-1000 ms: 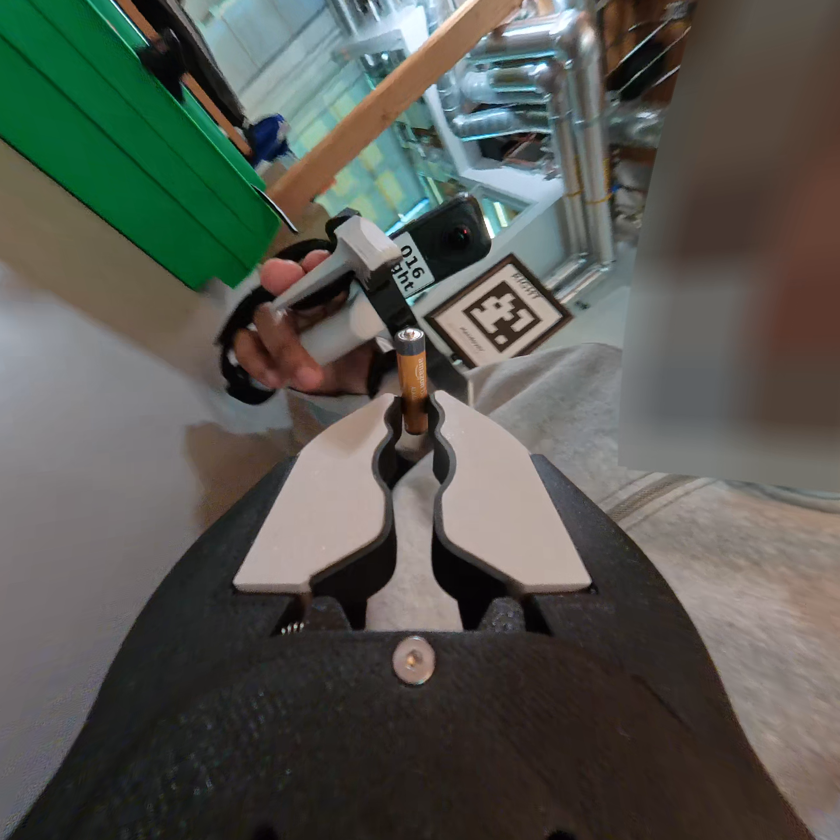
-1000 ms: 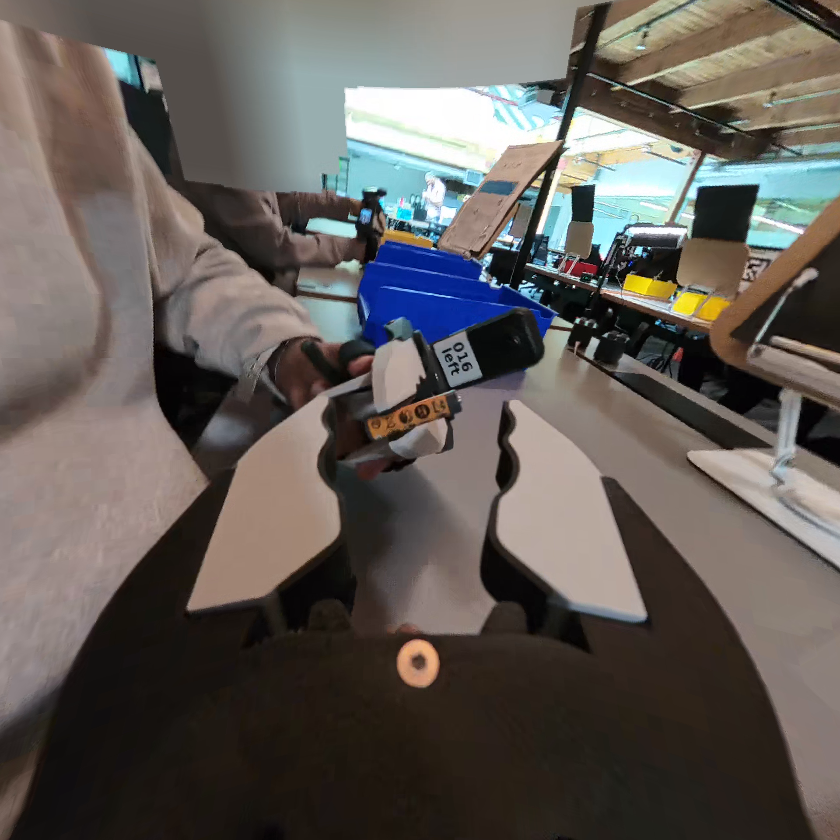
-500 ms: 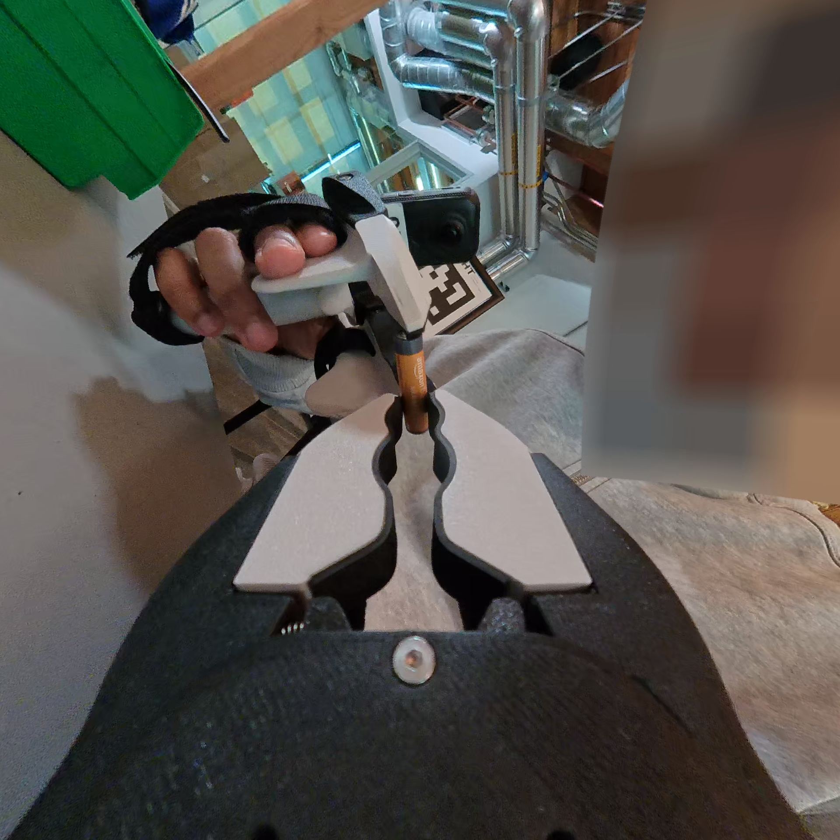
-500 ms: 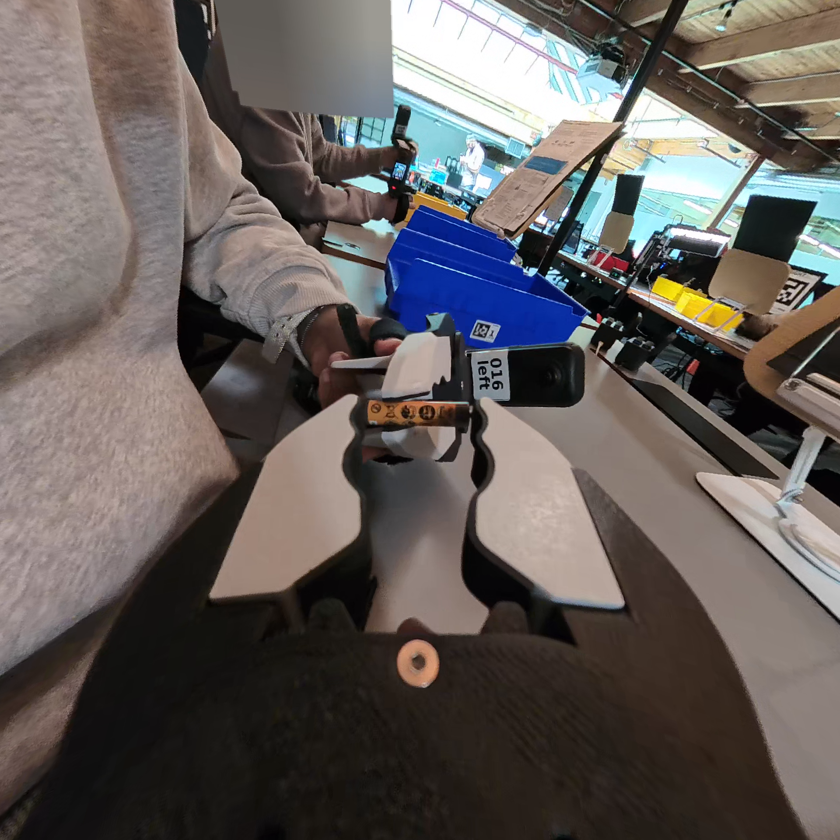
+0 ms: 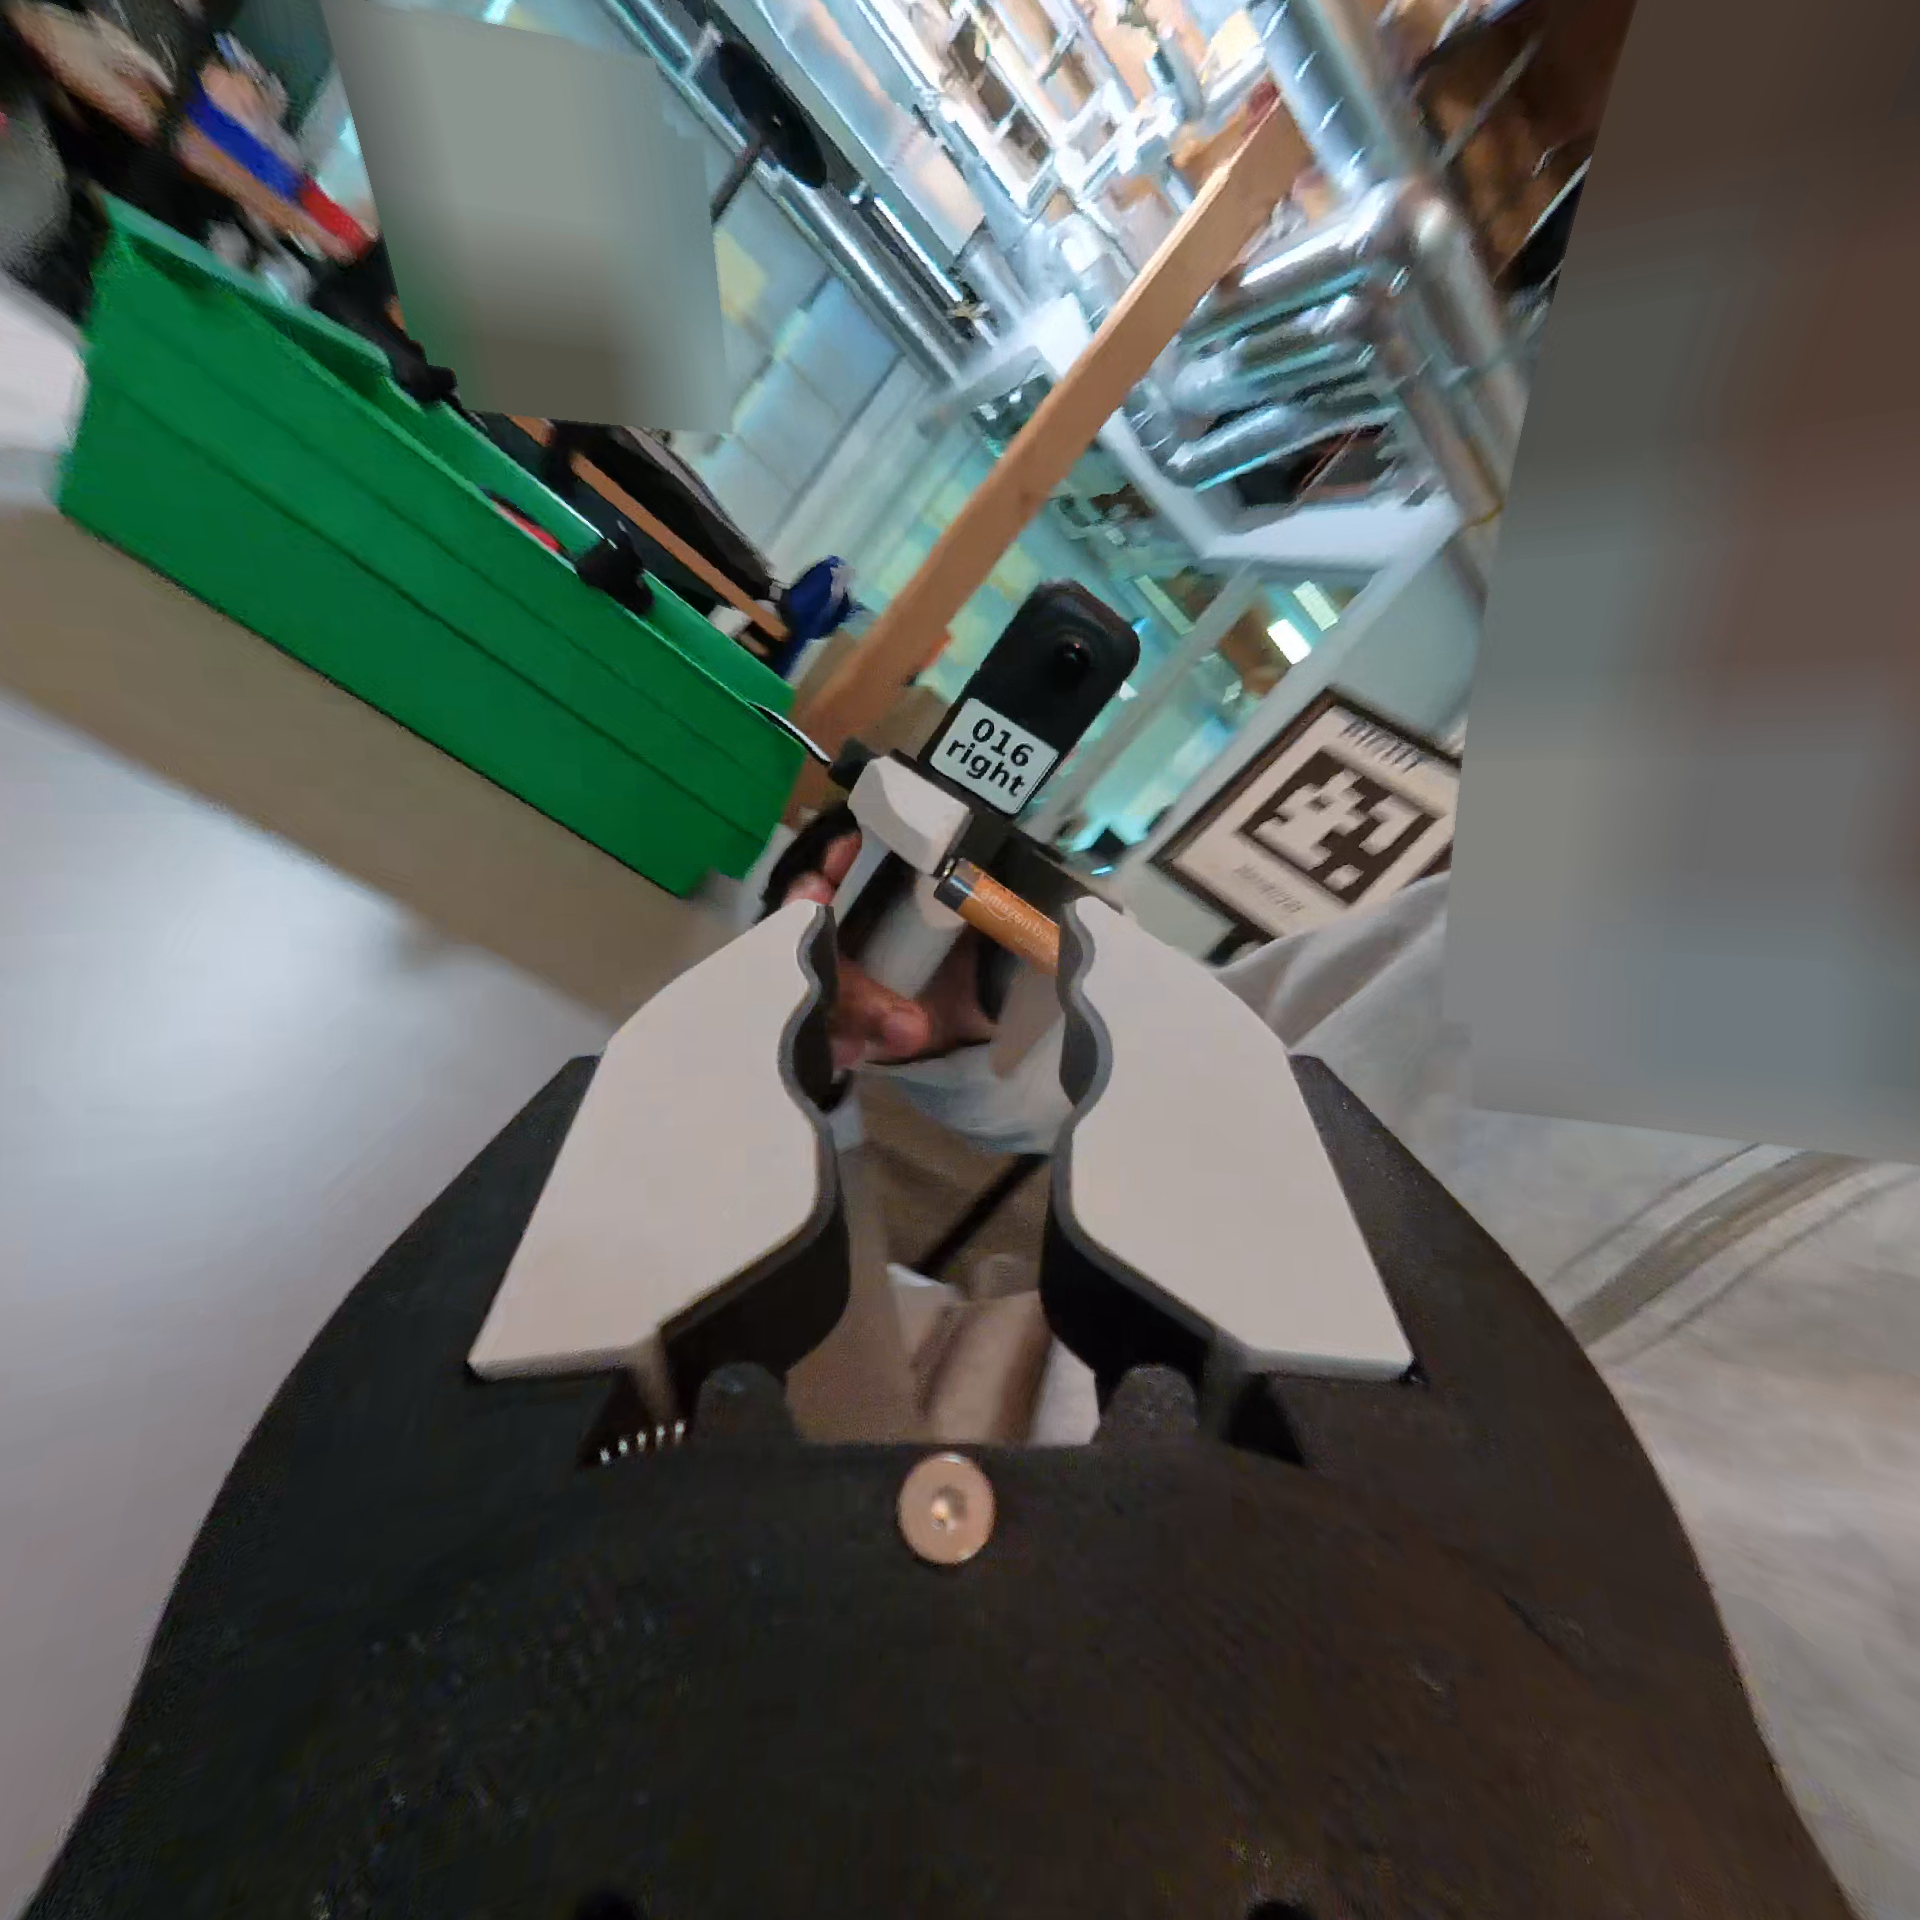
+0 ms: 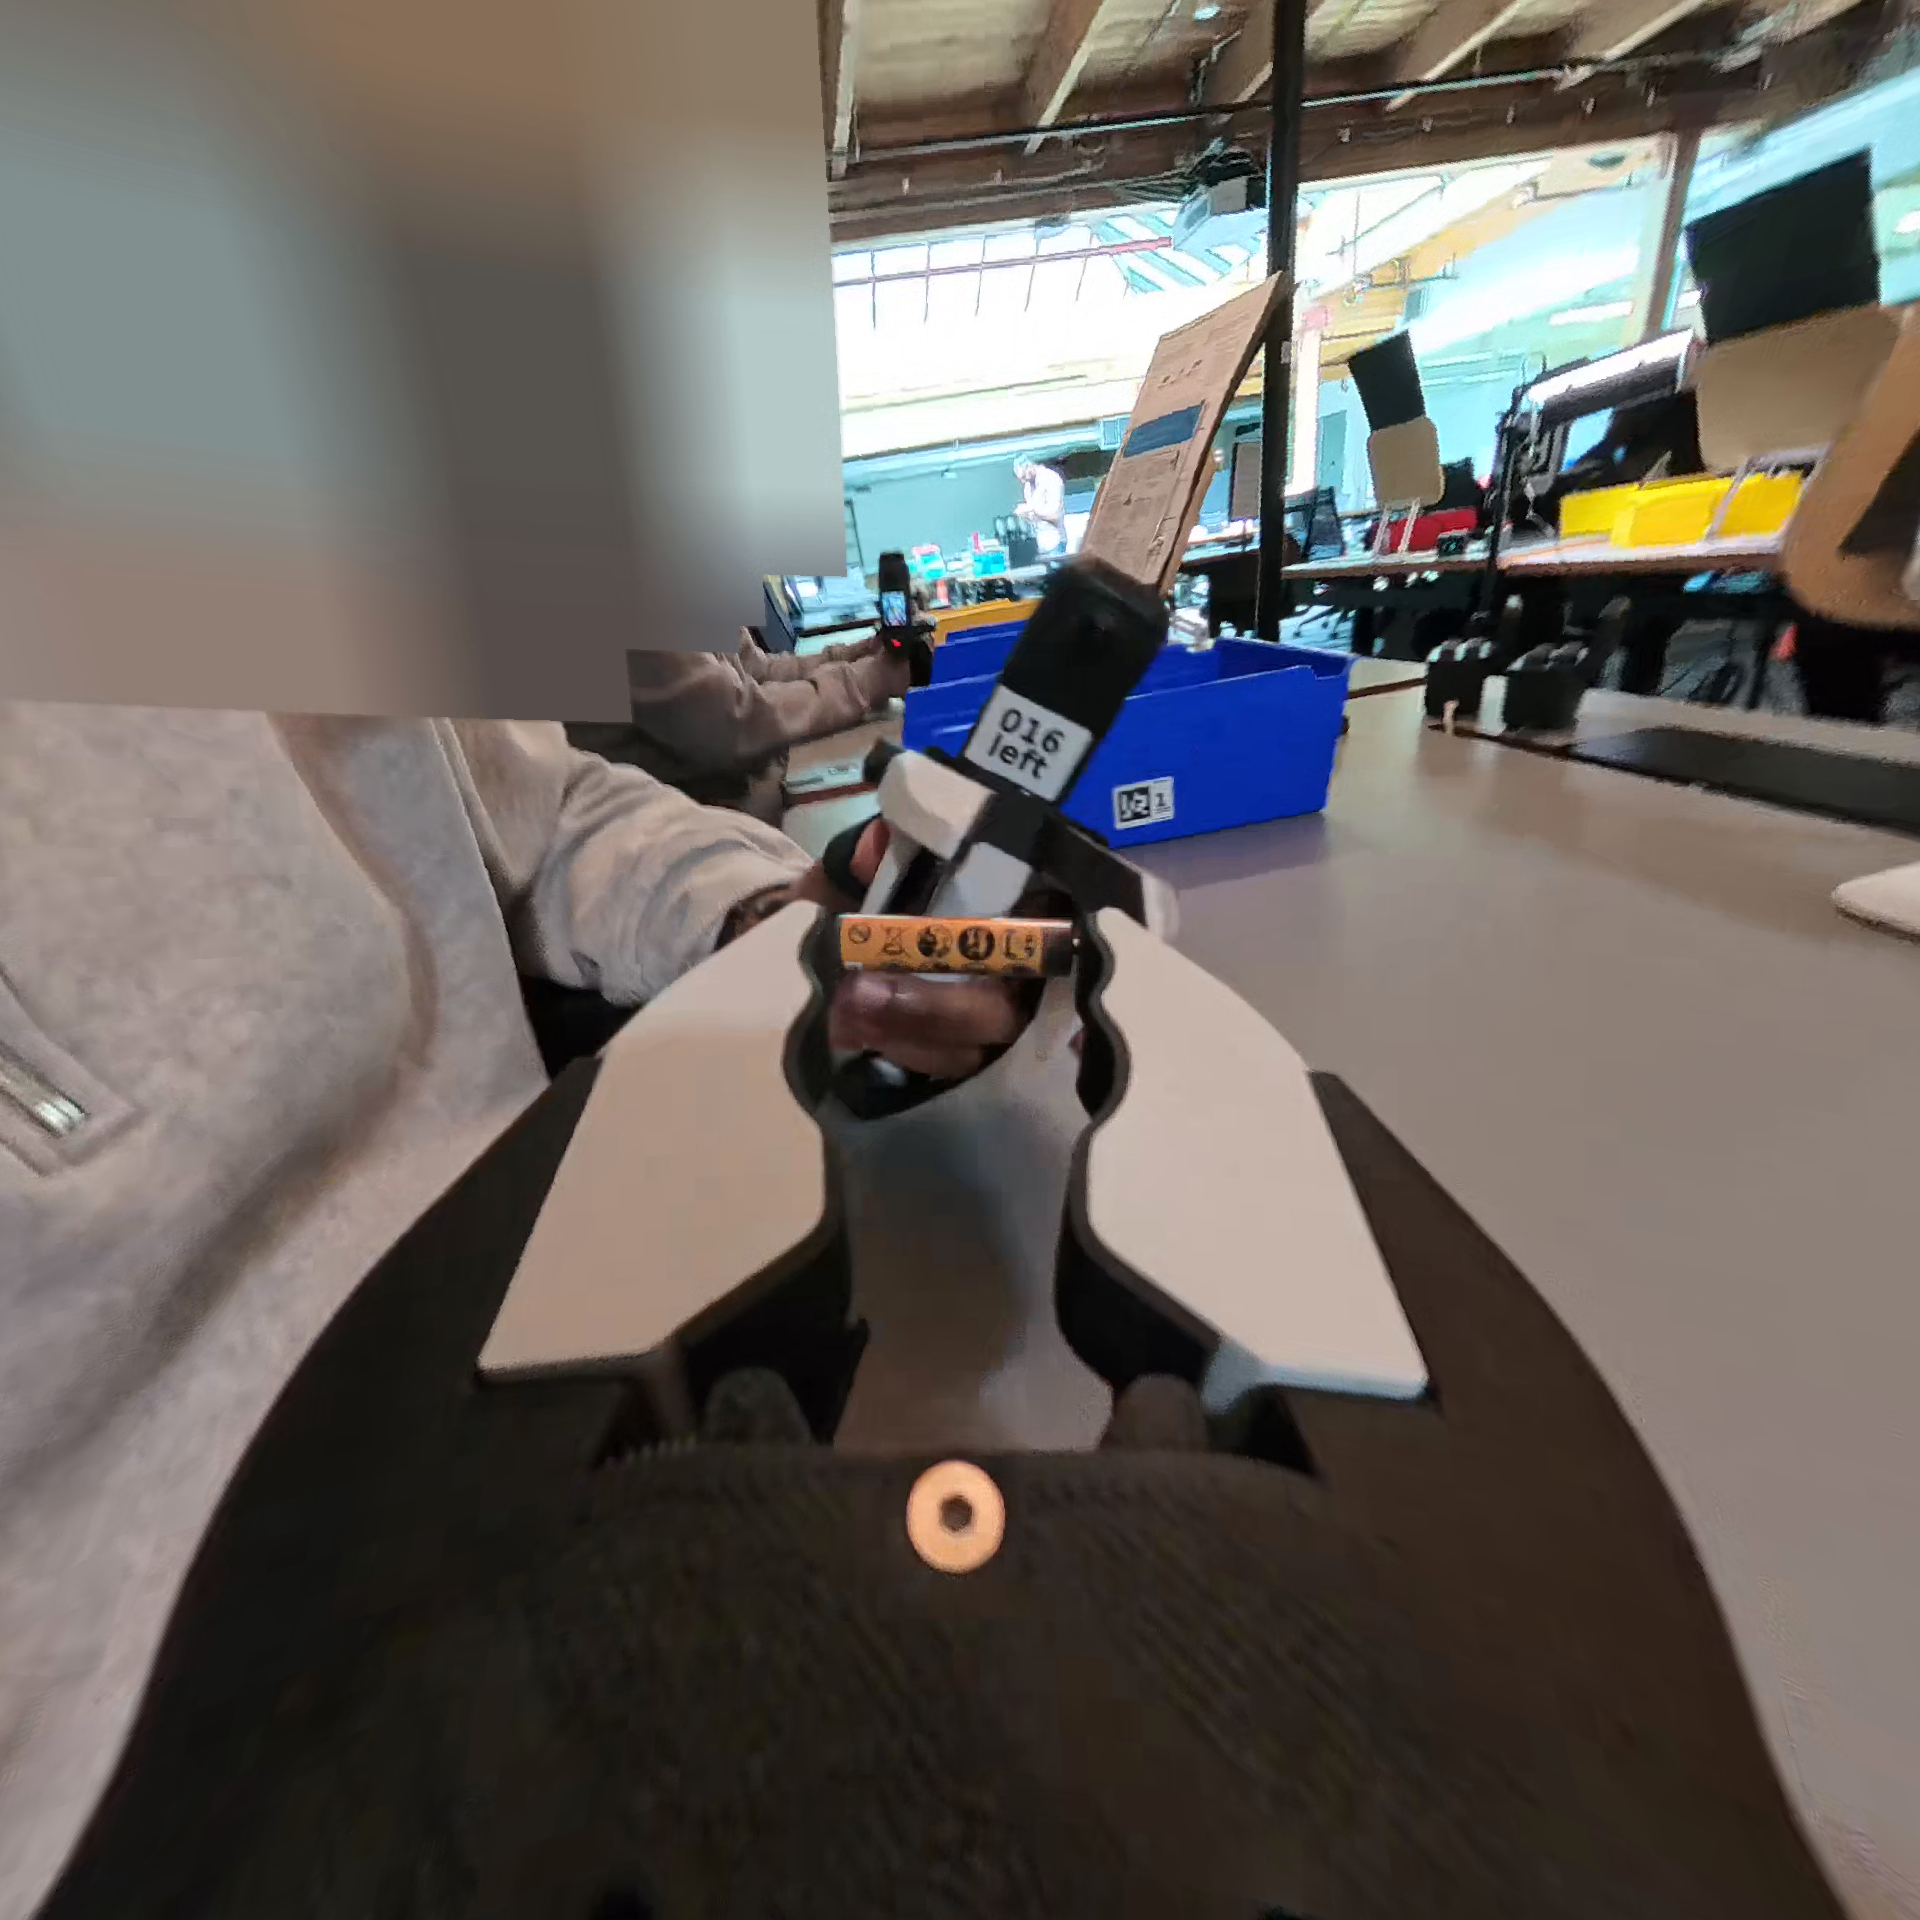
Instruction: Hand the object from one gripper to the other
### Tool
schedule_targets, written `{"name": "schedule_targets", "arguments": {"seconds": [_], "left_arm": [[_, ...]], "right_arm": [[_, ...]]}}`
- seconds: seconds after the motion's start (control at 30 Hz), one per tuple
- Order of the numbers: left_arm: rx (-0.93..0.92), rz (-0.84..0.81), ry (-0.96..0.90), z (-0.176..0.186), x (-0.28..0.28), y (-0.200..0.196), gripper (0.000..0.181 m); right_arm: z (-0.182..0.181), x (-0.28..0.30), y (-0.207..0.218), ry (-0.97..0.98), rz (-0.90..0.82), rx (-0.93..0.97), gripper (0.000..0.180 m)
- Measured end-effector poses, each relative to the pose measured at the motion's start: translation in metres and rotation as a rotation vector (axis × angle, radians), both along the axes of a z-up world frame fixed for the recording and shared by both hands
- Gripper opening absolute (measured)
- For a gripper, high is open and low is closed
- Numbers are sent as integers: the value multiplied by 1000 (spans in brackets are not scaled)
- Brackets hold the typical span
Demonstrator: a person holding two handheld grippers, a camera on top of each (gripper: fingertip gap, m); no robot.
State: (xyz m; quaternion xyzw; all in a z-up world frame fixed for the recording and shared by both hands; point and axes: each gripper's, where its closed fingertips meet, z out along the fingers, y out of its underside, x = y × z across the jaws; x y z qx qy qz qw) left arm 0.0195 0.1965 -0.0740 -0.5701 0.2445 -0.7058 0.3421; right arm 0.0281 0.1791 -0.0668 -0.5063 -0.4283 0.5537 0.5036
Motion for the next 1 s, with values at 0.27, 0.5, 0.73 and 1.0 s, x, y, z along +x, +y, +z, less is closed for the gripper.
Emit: {"name": "schedule_targets", "arguments": {"seconds": [0.27,0.5,0.73,1.0], "left_arm": [[688,229,316,2,9,-16,30],[885,241,426,-11,19,-24,16],[690,207,327,-2,10,-17,9],[283,88,123,3,0,-6,9]], "right_arm": [[-14,-3,12,34,121,-588,45],[-21,-12,5,31,218,-795,46],[-12,-2,24,140,98,-681,60],[-21,-11,5,-47,56,-299,39]]}}
